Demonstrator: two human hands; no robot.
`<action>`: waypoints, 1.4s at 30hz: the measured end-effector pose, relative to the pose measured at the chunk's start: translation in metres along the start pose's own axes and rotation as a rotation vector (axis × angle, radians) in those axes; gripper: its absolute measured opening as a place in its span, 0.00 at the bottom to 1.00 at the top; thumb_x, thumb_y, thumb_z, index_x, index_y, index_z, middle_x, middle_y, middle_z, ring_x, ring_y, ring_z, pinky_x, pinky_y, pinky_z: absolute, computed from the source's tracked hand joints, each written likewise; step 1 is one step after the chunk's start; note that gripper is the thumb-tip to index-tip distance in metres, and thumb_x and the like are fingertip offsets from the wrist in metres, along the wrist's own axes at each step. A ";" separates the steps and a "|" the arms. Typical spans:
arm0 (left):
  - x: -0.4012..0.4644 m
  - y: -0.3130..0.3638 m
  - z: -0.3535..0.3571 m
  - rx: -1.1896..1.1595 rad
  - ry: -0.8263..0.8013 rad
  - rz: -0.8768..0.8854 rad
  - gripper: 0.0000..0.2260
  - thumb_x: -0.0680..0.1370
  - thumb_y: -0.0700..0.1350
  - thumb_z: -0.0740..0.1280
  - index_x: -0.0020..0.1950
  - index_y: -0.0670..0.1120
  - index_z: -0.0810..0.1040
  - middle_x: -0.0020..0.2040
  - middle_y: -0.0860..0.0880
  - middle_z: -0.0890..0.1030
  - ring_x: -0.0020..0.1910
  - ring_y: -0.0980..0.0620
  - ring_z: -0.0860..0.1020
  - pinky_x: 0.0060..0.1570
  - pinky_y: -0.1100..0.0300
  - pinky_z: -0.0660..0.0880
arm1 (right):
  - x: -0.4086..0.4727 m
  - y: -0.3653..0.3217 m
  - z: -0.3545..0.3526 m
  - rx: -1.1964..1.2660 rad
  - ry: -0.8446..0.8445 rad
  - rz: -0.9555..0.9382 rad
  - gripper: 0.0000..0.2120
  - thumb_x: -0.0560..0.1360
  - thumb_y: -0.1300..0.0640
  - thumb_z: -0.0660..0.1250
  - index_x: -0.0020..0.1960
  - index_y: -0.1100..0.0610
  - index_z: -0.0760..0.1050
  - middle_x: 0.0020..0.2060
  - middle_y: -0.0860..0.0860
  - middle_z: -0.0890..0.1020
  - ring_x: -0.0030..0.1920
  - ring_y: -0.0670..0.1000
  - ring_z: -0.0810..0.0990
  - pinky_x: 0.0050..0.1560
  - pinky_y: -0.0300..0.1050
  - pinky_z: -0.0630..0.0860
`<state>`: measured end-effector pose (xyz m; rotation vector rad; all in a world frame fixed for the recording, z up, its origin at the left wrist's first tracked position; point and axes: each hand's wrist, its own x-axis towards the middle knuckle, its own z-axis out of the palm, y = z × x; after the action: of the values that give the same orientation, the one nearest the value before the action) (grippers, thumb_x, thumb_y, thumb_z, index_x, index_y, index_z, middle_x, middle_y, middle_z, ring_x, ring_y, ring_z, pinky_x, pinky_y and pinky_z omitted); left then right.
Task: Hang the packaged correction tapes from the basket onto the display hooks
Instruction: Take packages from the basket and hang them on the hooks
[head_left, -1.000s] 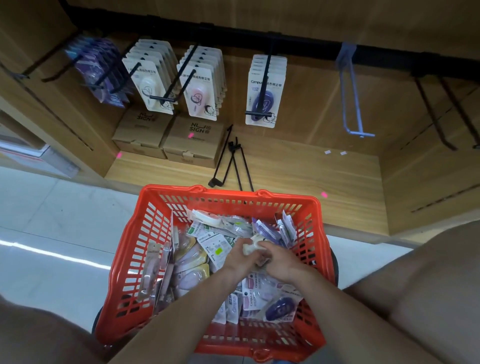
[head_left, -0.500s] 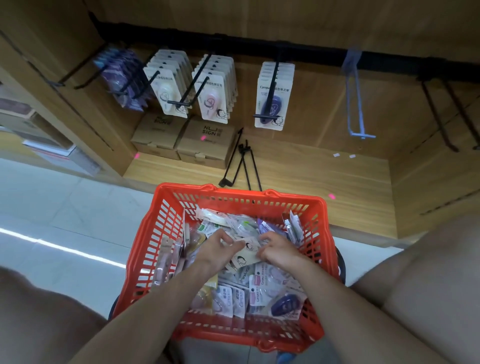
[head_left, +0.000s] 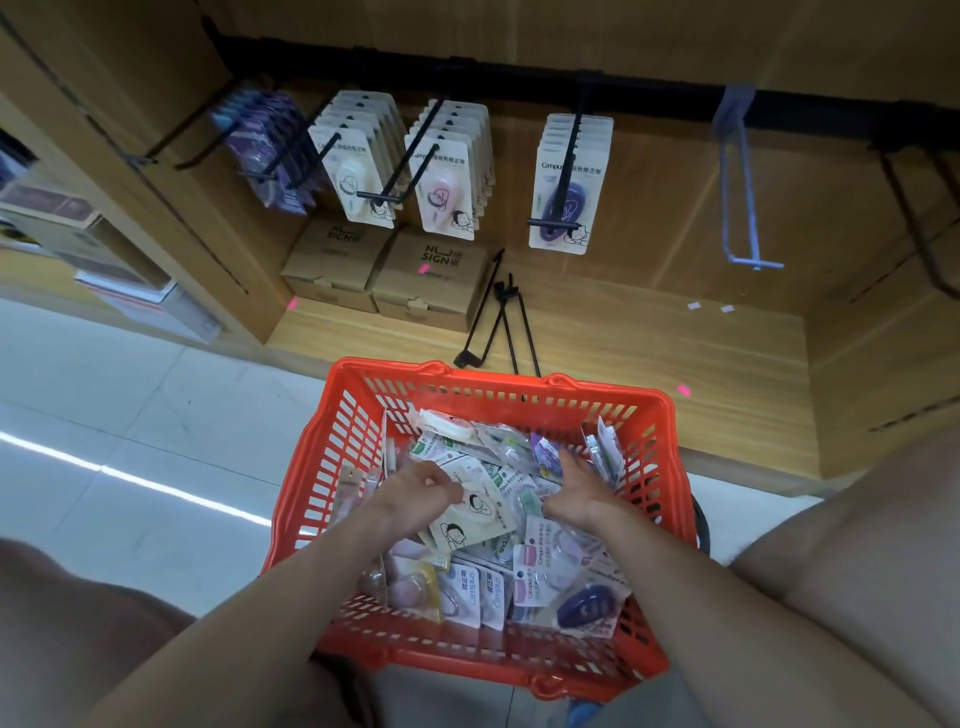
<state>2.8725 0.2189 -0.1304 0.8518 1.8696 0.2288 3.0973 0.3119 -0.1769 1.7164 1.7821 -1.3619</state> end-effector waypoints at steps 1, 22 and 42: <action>-0.001 0.000 -0.002 0.005 0.010 0.002 0.08 0.80 0.54 0.68 0.56 0.55 0.80 0.49 0.60 0.73 0.43 0.55 0.78 0.28 0.64 0.73 | 0.002 -0.001 -0.001 -0.008 -0.008 0.004 0.47 0.77 0.65 0.66 0.86 0.46 0.44 0.85 0.49 0.49 0.83 0.61 0.55 0.79 0.61 0.65; -0.012 0.012 -0.017 0.065 0.010 -0.034 0.10 0.81 0.51 0.65 0.61 0.52 0.75 0.49 0.48 0.79 0.41 0.51 0.80 0.31 0.61 0.70 | 0.016 -0.003 -0.007 0.051 0.022 -0.041 0.42 0.75 0.72 0.64 0.84 0.55 0.52 0.83 0.53 0.55 0.82 0.59 0.58 0.79 0.61 0.64; -0.049 0.044 -0.106 -0.139 -0.083 0.091 0.14 0.83 0.51 0.60 0.49 0.59 0.85 0.56 0.46 0.85 0.48 0.46 0.86 0.44 0.52 0.85 | -0.087 -0.105 -0.062 0.145 -0.119 -0.584 0.38 0.68 0.68 0.76 0.68 0.37 0.70 0.62 0.43 0.74 0.56 0.48 0.78 0.45 0.38 0.78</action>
<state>2.8121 0.2421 -0.0241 0.8389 1.7188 0.3708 3.0459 0.3272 -0.0366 1.1760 2.2616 -1.8104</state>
